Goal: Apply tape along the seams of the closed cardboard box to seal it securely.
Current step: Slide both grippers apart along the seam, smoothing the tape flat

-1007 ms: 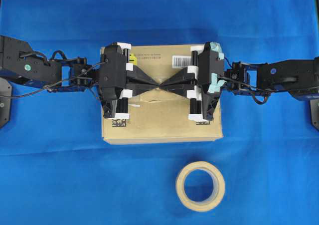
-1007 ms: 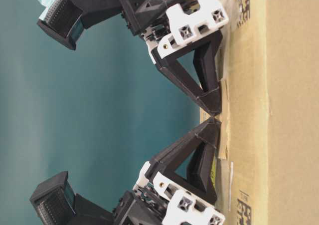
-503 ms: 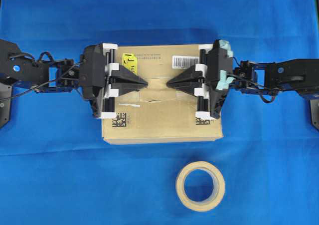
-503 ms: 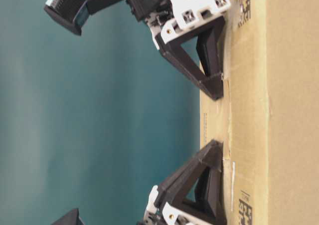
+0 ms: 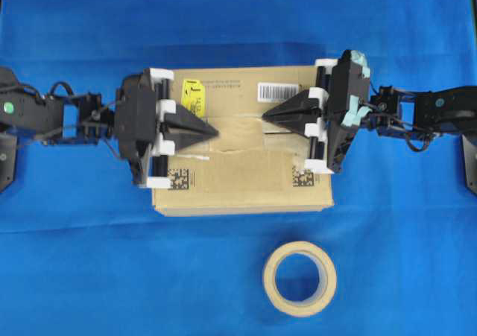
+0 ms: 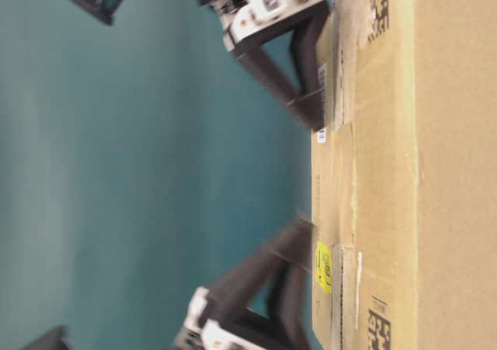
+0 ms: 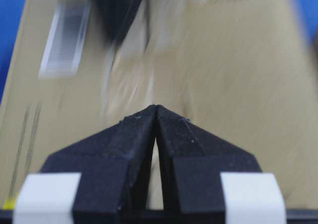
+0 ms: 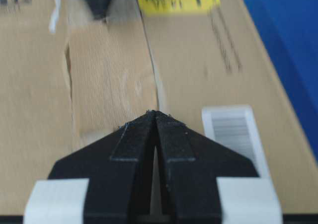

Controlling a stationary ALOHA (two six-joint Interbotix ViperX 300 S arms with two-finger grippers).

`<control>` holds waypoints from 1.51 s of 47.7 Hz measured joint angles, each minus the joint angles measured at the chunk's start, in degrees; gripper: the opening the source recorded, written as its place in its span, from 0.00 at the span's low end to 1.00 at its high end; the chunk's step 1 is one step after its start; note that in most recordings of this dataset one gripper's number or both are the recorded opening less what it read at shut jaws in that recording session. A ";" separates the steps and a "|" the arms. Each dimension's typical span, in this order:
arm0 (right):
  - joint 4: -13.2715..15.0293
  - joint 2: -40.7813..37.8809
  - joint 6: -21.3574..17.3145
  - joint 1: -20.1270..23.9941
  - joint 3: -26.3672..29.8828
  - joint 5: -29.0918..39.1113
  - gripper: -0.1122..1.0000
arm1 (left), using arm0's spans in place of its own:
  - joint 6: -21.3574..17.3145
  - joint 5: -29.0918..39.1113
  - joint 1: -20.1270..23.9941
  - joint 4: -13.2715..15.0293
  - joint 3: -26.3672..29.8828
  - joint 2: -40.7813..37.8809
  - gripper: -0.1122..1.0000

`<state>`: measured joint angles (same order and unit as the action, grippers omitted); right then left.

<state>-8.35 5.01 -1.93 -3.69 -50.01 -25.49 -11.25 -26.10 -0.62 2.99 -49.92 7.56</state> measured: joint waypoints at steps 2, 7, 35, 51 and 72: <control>0.35 -0.26 0.00 0.26 0.70 0.00 0.12 | -0.09 -0.35 -0.35 0.00 0.62 -0.26 0.13; 0.79 -1.67 0.00 0.62 2.20 0.00 0.12 | -0.09 -0.88 -0.35 0.00 1.58 -1.67 0.13; 0.97 -8.44 -0.62 2.72 5.54 -0.62 0.12 | 0.18 -2.29 -0.09 0.00 2.29 -8.53 0.13; -1.05 -7.47 -0.79 4.39 3.25 -0.70 0.12 | 2.64 -2.81 0.09 0.09 -2.37 -7.03 0.13; -2.29 -4.48 -1.32 6.50 -0.09 -0.79 0.12 | 5.54 -2.55 -1.05 0.35 -4.22 -5.27 0.13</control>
<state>-10.63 0.53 -3.25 2.81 -50.10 -26.28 -5.71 -28.65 -1.67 3.34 -54.14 2.29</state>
